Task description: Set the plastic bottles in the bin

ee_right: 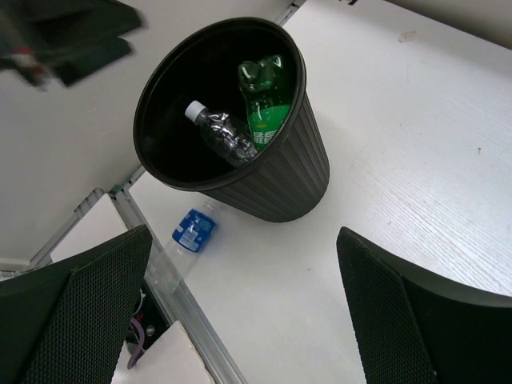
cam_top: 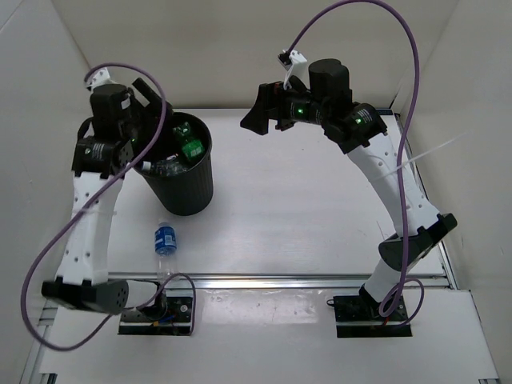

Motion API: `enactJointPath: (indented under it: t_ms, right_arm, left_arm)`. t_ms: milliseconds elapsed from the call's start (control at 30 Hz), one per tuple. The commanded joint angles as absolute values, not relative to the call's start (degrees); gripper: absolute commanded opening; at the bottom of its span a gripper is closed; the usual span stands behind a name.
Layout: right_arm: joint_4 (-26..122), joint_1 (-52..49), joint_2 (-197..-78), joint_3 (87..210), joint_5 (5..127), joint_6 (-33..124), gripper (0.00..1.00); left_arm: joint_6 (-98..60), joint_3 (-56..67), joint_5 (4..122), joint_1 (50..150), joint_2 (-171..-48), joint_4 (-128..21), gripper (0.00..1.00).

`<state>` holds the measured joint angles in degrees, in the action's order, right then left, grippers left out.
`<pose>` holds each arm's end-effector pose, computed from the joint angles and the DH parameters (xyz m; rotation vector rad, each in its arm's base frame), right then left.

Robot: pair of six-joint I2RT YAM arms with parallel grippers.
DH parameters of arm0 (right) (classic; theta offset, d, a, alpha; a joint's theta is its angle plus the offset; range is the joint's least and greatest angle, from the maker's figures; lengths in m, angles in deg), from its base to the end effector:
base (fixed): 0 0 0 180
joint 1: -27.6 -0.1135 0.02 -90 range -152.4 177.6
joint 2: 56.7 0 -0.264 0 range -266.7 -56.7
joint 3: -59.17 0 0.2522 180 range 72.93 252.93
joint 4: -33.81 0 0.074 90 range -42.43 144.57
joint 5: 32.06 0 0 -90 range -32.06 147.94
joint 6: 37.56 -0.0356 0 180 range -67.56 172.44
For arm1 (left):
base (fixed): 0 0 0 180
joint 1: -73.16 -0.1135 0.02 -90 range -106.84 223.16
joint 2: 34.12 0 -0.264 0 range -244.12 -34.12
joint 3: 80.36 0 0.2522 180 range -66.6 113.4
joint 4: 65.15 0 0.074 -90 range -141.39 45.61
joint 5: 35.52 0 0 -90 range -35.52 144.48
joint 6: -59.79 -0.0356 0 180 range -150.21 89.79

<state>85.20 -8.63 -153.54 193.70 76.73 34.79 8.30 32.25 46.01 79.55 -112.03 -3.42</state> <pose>0.2801 0.2195 0.5043 -0.5471 1.8242 0.9507 0.2682 -0.0248 0.4656 -0.6571 1.9461 -0.3395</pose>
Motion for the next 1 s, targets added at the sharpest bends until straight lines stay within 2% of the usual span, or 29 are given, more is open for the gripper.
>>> enactJointPath:
  t_ms: [0,33,67,167,300,500,967]
  right_arm:
    - [84.58,-8.43,-150.57,192.73,76.14,35.13,1.00]
    - [84.58,-8.43,-150.57,192.73,76.13,35.13,1.00]
    - [84.58,-8.43,-150.57,192.73,76.13,35.13,1.00]
    - [84.58,-8.43,-150.57,192.20,76.13,35.13,1.00]
    - [84.58,-8.43,-150.57,191.68,76.13,35.65,1.00]
    - [84.58,-8.43,-150.57,191.15,77.97,36.18,1.00]
    - [85.10,-6.68,-148.20,187.10,79.03,36.18,1.00]
  left_arm:
    - [5.82,34.78,41.83,80.28,-99.80,-5.51,1.00]
    - [8.35,28.13,39.47,80.28,-90.72,-5.51,1.00]
    - [8.38,23.63,39.45,80.28,-90.63,-5.51,1.00]
    - [10.31,8.44,38.92,80.28,-78.91,-5.51,1.00]
    - [16.62,-3.98,37.60,80.28,-69.99,-0.86,1.00]
    - [24.89,-14.54,34.70,80.28,-71.20,5.92,1.00]
    - [28.51,-32.57,43.92,81.33,-70.06,-1.47,1.00]
